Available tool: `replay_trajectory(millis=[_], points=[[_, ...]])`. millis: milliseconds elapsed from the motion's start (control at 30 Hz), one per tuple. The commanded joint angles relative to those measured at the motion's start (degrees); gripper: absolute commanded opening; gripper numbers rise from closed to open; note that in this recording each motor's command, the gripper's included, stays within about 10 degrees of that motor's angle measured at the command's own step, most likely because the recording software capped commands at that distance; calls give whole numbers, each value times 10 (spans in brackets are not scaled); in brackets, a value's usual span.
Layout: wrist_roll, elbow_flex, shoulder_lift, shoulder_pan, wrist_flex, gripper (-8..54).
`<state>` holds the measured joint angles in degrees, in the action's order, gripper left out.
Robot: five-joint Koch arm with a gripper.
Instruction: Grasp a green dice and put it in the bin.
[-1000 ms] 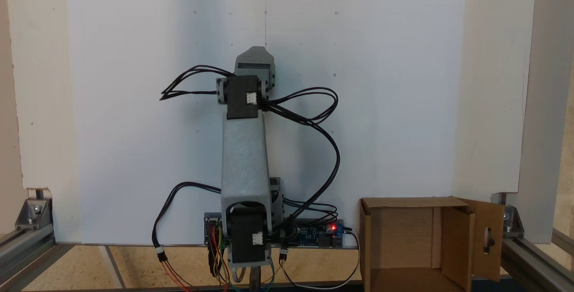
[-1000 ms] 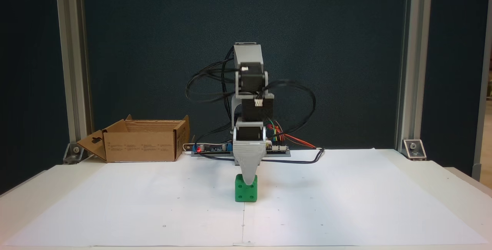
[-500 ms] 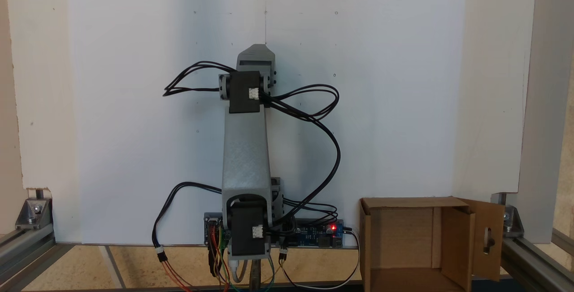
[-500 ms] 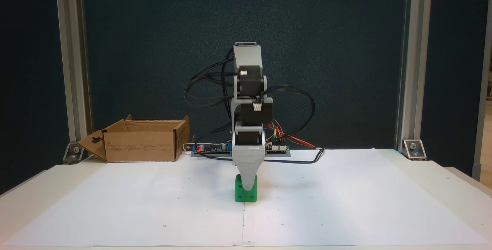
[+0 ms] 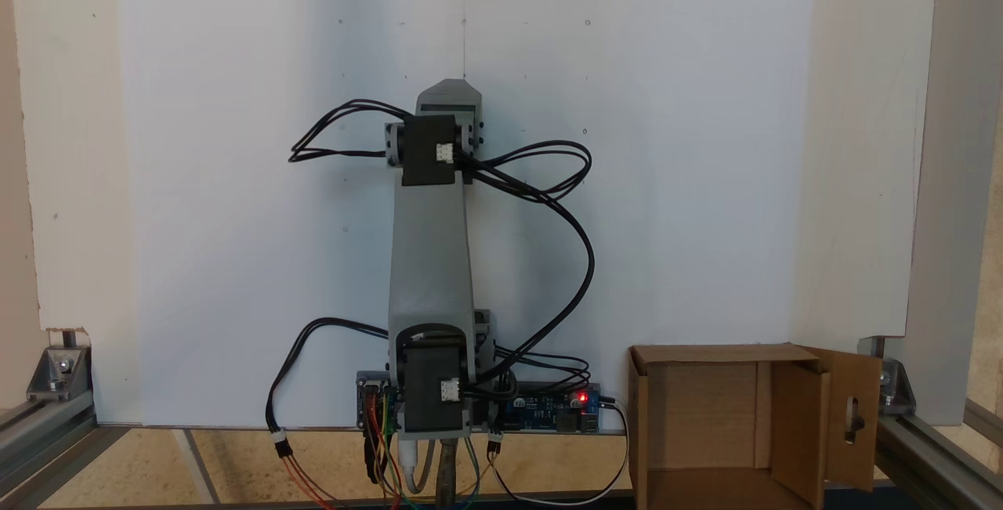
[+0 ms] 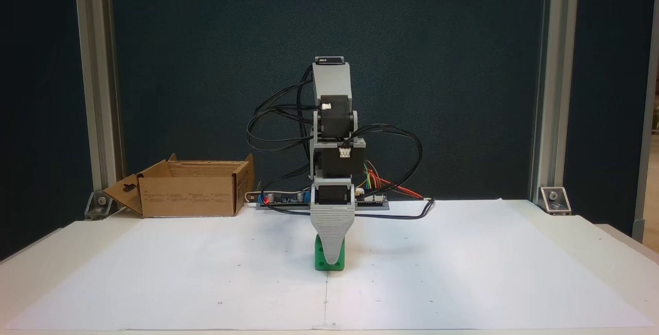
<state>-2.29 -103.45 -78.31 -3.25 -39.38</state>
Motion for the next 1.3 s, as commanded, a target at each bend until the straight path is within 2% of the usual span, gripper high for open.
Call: replay_trajectory(millis=[0,900,1000,1133,1267], points=[[23,11,-1,4,4,429],[33,11,18,30,29,419],[33,11,19,31,29,388],[33,11,19,31,29,379],[33,11,20,30,29,294]])
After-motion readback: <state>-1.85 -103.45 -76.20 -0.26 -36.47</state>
